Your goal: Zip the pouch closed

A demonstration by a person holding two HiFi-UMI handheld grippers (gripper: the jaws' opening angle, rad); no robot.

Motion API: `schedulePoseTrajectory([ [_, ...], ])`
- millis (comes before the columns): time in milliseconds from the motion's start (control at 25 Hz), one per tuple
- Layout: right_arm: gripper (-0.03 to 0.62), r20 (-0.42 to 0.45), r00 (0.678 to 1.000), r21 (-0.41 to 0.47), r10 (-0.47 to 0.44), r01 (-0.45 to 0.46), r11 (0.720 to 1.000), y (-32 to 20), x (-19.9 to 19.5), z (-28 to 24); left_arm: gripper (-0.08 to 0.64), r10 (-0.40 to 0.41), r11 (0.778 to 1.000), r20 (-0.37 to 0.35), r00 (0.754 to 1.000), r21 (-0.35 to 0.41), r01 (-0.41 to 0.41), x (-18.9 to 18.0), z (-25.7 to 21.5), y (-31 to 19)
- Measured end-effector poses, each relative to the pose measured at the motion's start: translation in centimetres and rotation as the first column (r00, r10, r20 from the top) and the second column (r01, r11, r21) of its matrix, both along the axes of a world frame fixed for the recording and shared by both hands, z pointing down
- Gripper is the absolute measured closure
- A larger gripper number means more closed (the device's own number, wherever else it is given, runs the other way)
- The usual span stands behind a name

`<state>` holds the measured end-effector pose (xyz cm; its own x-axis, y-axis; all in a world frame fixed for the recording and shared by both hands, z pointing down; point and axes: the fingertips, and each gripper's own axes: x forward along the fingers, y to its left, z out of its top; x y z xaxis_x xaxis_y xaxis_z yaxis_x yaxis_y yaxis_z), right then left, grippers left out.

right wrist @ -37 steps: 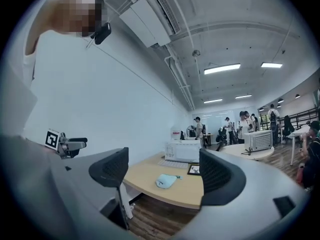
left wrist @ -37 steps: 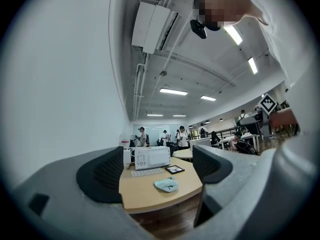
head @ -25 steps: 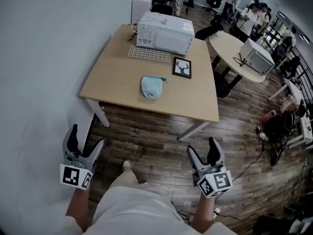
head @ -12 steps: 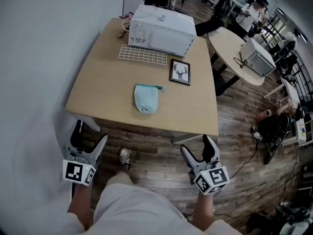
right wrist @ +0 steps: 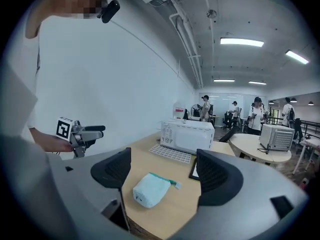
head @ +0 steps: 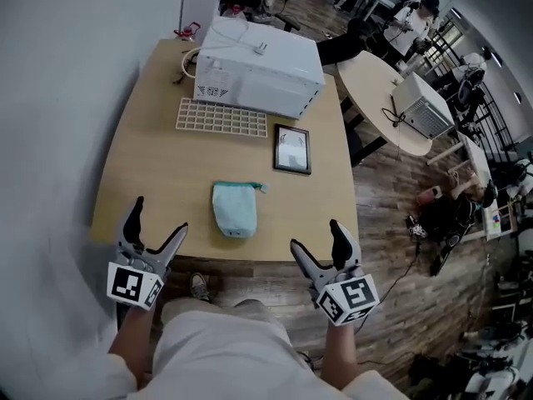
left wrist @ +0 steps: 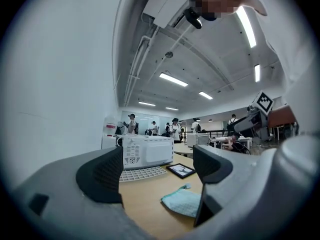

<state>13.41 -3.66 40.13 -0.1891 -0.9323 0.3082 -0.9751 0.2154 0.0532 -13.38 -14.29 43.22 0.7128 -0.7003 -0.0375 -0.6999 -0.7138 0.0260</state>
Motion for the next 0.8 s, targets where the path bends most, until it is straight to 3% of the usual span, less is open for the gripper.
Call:
schedulePoseTrajectory([
  [200,0.199,0.012,1.0,-0.041,0.014,-0.013,0.999,-2.7,1.8,2.2,0.129,0.038,0.999,0.025,0.999,0.026,-0.038,2.5,-0.4,-3.0],
  [520,0.199,-0.017,0.998,-0.107,-0.054,0.052,0.993,-8.4,4.8,7.1,0.129,-0.024,0.999,0.045,0.999,0.025,0.023,4.5,-0.9,-5.1],
  [640,0.206,-0.055,0.992,-0.173,-0.113,0.102,0.98,-10.7,4.6,10.7,0.129,-0.04,0.999,0.062,0.997,0.021,0.039,4.9,-1.1,-5.4],
  [800,0.226,0.0,0.987,-0.243,-0.162,0.157,0.957,-13.3,4.4,14.9,0.129,-0.059,0.998,0.088,0.994,0.009,0.058,6.0,-0.7,-5.4],
])
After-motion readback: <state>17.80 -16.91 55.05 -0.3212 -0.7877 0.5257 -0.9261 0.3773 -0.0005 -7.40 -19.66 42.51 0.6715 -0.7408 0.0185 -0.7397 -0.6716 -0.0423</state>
